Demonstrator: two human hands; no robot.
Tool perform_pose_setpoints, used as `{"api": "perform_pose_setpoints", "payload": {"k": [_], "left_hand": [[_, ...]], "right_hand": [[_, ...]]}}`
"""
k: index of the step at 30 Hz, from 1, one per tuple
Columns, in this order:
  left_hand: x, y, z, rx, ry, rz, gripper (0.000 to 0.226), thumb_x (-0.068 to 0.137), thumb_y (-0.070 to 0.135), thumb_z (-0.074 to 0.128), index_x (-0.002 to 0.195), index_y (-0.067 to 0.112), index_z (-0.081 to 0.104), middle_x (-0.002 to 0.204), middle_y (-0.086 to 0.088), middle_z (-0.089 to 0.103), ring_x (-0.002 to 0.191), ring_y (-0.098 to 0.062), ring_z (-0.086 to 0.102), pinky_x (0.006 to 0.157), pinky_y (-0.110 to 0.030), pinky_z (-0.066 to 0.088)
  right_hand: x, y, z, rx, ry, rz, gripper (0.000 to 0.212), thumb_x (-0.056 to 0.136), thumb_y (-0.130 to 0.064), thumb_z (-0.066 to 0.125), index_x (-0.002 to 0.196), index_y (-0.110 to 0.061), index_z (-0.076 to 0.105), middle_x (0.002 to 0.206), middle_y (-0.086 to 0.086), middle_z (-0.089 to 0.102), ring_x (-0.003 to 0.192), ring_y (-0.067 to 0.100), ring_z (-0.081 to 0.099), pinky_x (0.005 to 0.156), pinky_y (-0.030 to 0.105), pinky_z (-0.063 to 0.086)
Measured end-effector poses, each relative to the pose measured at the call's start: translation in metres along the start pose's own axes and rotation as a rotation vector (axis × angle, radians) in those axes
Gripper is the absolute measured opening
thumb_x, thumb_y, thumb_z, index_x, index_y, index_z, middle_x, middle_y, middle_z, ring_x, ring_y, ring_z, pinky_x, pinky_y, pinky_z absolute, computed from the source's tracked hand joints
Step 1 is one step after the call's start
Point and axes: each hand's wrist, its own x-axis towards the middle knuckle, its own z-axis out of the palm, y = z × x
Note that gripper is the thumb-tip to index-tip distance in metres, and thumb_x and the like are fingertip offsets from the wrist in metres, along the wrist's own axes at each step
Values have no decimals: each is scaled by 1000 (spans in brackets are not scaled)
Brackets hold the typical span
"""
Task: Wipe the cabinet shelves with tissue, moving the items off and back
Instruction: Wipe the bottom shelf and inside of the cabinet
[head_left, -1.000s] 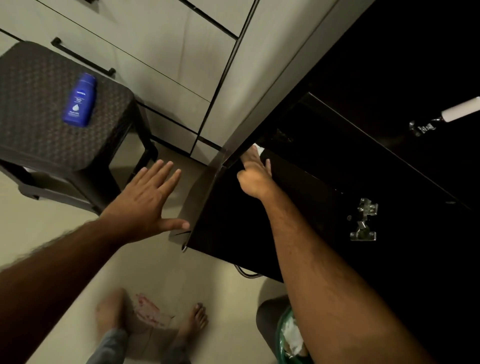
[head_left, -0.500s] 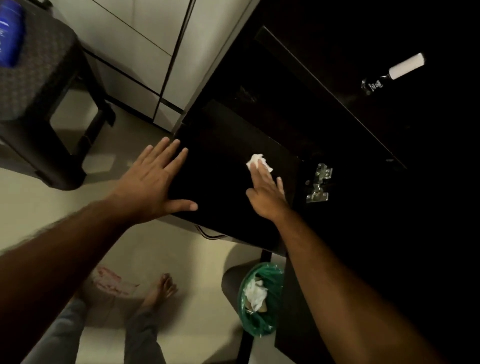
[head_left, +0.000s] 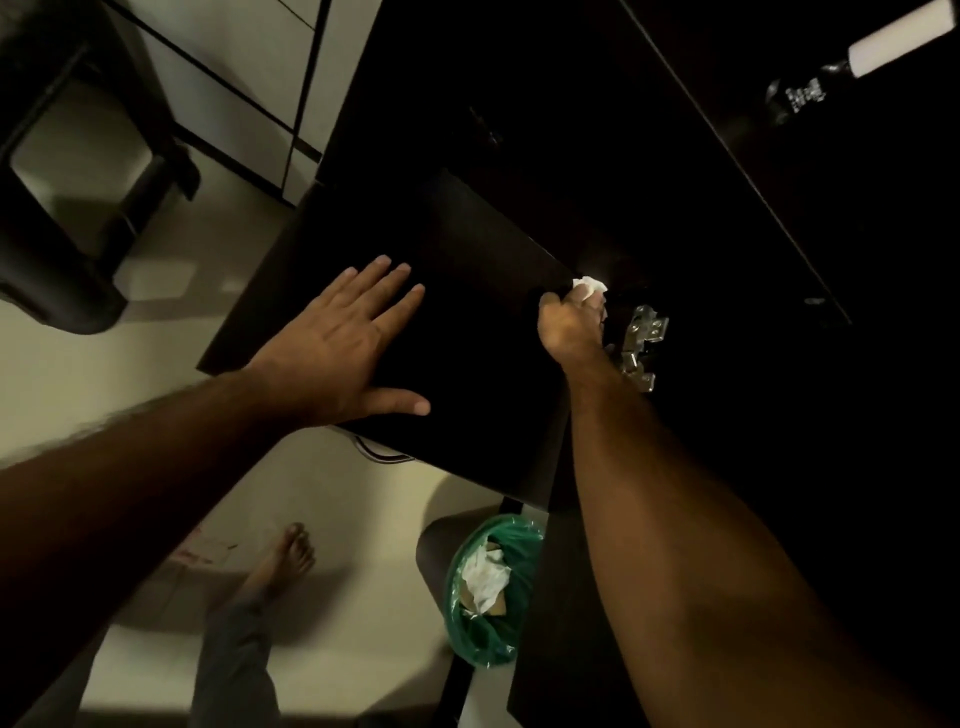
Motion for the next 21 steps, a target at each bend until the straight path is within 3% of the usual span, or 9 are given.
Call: {"api": "perform_pose_setpoints", "payload": {"k": [2,4,7,9,11,13,17,21], "left_hand": [[7,1,-2,0,-23,-5,120,61,94,7,152,18,-8,160,-8,-14,146,-20,-22,117,-34,-15],[12,1,-2,10,-19,0,122,61,94,7,154,17,-7,161,-9,-12,147,-21,-21,117,-35,-15],[15,-2,-2,7,-16,5,121,62,94,8,154,16,-6,161,-10,-12,147,-22,-21,116,-34,-17],[14,-5,-1,14,-6,14,120,62,94,7,153,16,-7,161,-10,-12,146,-21,-22,116,-34,-18],[14,-8,2,36,18,39,118,65,94,5,152,16,-6,161,-11,-10,147,-22,-20,118,-35,-16],[13,-10,5,65,33,56,117,68,95,4,152,14,-3,161,-12,-6,148,-23,-18,118,-35,-15],[13,-11,9,97,55,58,115,71,94,5,153,12,5,160,-12,-2,148,-23,-14,118,-34,-16],[14,-11,11,104,58,45,115,70,94,2,153,13,3,158,-10,-7,148,-22,-17,118,-35,-16]], "right_hand": [[0,3,2,-143,-1,-44,63,99,-32,29,151,0,15,158,21,13,146,35,12,119,48,15],[-2,3,-4,-324,0,-42,64,94,-31,24,146,6,26,150,27,27,140,39,27,115,48,27],[-13,6,-17,-596,-27,-79,38,93,-14,43,125,4,51,131,22,54,123,35,52,103,38,39],[-22,8,-24,-810,-77,-123,41,93,-14,46,130,4,48,137,23,50,130,34,46,111,39,29],[-19,12,-22,-1016,-93,-174,58,95,-15,42,142,14,26,151,32,26,144,39,22,119,46,10],[-12,11,-22,-1153,-130,-162,61,97,-15,35,146,15,12,154,35,9,146,43,5,119,51,0],[-10,0,-22,-1415,-183,-133,60,99,-41,39,149,-7,31,159,20,14,148,36,0,118,56,0],[-11,-5,-36,-1468,-207,-72,62,98,-50,31,150,-16,32,160,16,16,147,38,8,116,58,-6]]}}
